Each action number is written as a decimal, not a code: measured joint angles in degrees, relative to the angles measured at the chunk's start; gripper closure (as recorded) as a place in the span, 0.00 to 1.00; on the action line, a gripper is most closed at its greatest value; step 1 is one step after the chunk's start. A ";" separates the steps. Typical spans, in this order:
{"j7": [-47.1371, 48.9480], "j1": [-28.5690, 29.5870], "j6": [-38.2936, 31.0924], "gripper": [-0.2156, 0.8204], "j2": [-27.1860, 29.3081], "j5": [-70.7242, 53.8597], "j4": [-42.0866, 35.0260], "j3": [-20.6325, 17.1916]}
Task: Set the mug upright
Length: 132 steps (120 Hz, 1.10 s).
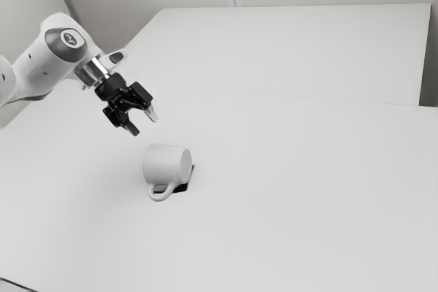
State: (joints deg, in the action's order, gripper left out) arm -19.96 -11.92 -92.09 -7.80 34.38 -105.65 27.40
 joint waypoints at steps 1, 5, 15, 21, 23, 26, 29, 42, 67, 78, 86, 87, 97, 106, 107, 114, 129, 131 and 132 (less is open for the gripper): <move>-0.17 0.01 -0.07 0.23 -0.01 0.18 -0.18 0.07; -0.83 0.07 -0.35 0.23 -0.08 0.78 -0.67 0.25; -2.57 0.00 -1.20 0.23 -0.86 2.16 -1.09 1.06; -3.56 0.22 -1.68 0.23 -1.62 2.77 -1.12 1.87; -3.92 0.56 -1.87 0.23 -1.98 2.97 -1.13 2.03; -4.48 1.21 -2.16 0.23 -2.64 3.29 -1.14 2.20; -5.04 1.93 -2.42 0.23 -3.36 3.64 -1.14 2.30; -7.46 3.86 -3.25 0.23 -6.16 5.29 -1.15 2.46; -11.51 4.17 -4.32 0.23 -7.75 8.53 -4.21 2.48; -13.00 4.17 -4.76 0.23 -7.76 10.22 -6.02 2.48; -13.96 4.12 -5.00 0.23 -7.67 11.81 -7.18 2.40; -14.07 4.11 -5.02 0.23 -7.65 12.01 -7.29 2.39; -15.11 4.10 -5.16 0.24 -7.40 14.09 -8.30 2.05; -15.90 4.01 -5.15 0.24 -7.14 16.04 -9.63 1.82; -15.98 4.01 -5.15 0.24 -7.10 16.21 -9.72 1.80; -16.50 4.03 -5.14 0.28 -6.86 17.18 -10.12 1.59; -17.36 4.00 -5.05 0.37 -6.19 18.50 -11.01 1.04; -17.45 4.00 -5.03 0.38 -6.08 18.61 -11.10 0.97; -17.48 4.00 -5.02 0.38 -6.01 18.65 -11.16 0.92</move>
State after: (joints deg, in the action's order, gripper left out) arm -37.44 -7.92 -97.11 -13.81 53.03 -116.82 28.32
